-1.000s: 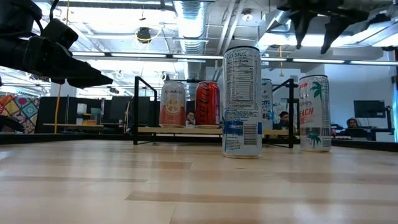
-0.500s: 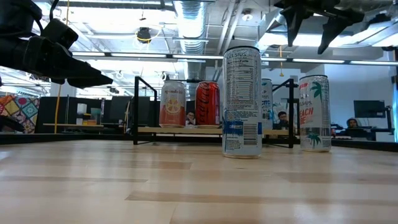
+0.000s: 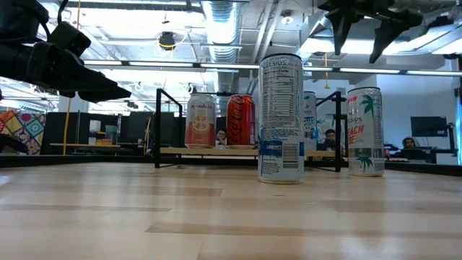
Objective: Place canned beverage on shelf
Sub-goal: Put the white pink soda can on the shelf aligned with the other white pink soda cans
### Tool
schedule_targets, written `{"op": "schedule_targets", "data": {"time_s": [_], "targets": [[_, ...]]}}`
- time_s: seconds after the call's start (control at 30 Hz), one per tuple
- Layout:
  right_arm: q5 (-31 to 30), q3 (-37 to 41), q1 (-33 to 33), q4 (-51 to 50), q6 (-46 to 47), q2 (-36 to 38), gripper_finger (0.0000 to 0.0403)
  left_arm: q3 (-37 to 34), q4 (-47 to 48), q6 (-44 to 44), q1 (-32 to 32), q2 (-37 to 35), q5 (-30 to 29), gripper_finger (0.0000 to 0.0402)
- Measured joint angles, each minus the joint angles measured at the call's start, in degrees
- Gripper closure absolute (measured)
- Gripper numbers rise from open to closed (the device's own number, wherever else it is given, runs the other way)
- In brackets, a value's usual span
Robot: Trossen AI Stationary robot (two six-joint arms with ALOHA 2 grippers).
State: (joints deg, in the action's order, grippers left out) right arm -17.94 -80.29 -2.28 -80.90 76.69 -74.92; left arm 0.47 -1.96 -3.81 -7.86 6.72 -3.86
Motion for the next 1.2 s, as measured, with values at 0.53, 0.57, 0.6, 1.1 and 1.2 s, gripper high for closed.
{"op": "schedule_targets", "data": {"time_s": [0.53,0.57,0.6,1.1,1.2], "targets": [[-1.29,0.0,1.46,-3.9,-0.55,-10.75,0.0024,0.0,-0.01,0.0,-0.02,0.0,0.02,0.0028],[-1.87,0.0,1.62,-4.88,0.03,-10.72,0.0024,0.0,0.0,0.0,-0.02,0.0,0.0,0.0028],[-2.26,0.0,1.8,-6.03,0.84,-10.66,0.0024,0.0,-0.02,0.0,-0.01,0.0,0.01,0.0028],[-7.07,5.92,4.58,-4.73,8.19,-9.4,0.0024,0.0,-0.02,0.0,-0.01,0.0,0.02,0.0028],[-10.6,6.91,6.52,-3.44,9.98,-9.42,0.0024,0.0,-0.02,0.0,0.0,0.0,0.0,0.0028]]}}
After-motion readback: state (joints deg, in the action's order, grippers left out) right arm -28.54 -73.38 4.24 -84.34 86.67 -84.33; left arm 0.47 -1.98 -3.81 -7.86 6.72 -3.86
